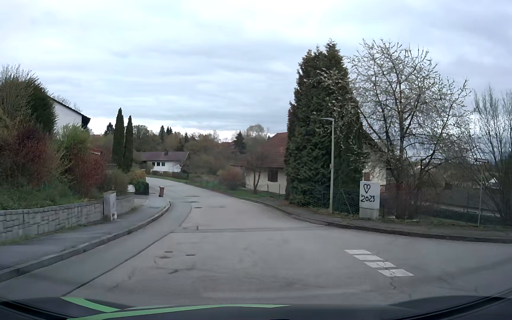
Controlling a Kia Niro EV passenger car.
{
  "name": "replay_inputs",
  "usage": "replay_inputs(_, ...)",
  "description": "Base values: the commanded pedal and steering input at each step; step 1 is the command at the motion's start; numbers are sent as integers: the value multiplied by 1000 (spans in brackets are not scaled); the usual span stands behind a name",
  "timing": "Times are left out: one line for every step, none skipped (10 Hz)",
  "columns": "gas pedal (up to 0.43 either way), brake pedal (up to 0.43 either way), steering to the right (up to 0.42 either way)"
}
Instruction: Follow the waypoints while adhering to traffic rules and regulations
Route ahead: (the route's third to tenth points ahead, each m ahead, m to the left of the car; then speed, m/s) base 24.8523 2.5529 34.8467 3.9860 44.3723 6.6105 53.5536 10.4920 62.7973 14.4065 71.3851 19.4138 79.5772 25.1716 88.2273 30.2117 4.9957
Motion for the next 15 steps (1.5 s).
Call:
replay_inputs(0,0,-5)
replay_inputs(0,0,-6)
replay_inputs(0,0,-6)
replay_inputs(0,0,-8)
replay_inputs(0,0,-9)
replay_inputs(0,0,-10)
replay_inputs(0,0,-11)
replay_inputs(20,0,-12)
replay_inputs(20,0,-14)
replay_inputs(28,0,-15)
replay_inputs(28,0,-14)
replay_inputs(28,0,-15)
replay_inputs(39,0,-15)
replay_inputs(39,0,-15)
replay_inputs(39,0,-16)
